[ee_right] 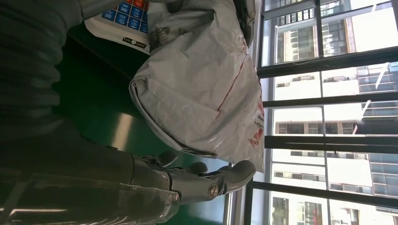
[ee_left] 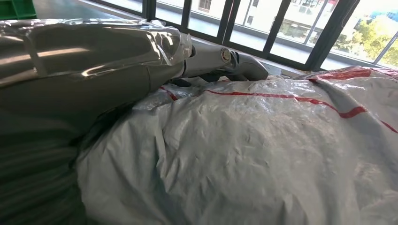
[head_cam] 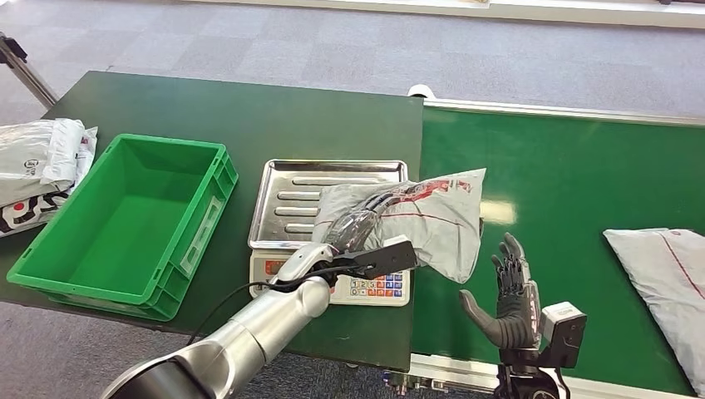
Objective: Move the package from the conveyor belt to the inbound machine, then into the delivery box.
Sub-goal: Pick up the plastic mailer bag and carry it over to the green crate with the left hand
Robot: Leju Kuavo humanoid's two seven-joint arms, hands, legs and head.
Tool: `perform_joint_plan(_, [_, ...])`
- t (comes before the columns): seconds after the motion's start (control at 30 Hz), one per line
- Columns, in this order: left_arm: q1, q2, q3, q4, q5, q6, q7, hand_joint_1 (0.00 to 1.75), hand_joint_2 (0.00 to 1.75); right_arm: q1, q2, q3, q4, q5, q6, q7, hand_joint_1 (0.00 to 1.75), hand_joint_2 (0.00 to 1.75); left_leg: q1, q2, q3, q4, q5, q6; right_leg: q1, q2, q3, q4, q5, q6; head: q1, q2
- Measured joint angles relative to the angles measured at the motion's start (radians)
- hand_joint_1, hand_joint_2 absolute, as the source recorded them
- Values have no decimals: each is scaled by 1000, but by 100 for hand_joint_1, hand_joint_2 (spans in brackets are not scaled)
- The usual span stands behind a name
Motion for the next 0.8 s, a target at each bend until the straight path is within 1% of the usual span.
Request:
perform_joint_plan(0.1, [8,-1,5,1,-16,23,-6,175,175,0,3,0,0,2,-1,2,0,175,0,0,0,0,0,0,0,0,0,0,0,0,0,0])
perform_joint_plan(0.23, [10,-3,18,-2,-20,27,-16,175,175,0,4,0,0,4,-3,4,0,175,0,0,1,0,0,0,0,0,1,0,0,0,0,0])
perform_joint_plan(0.33, [20,-4,31,-14,-30,64,-40,175,175,3,5,-1,0,4,-7,5,0,175,0,0,2,0,0,0,0,0,1,0,0,0,0,0])
perform_joint_plan(0.5, [76,-5,64,-63,-26,201,-108,175,175,13,8,-1,0,4,-10,6,0,175,0,0,1,0,0,0,0,0,1,0,0,0,0,0])
perform_joint_plan(0.73, [142,-2,105,-158,31,300,-230,175,175,15,8,-1,0,-7,-15,6,0,175,0,0,-1,0,0,0,0,0,-1,0,0,0,0,0])
perform_joint_plan(0.8, [154,-1,113,-184,41,312,-248,175,175,15,8,-1,0,-8,-16,5,0,175,0,0,-1,0,0,0,0,0,-1,0,0,0,0,0])
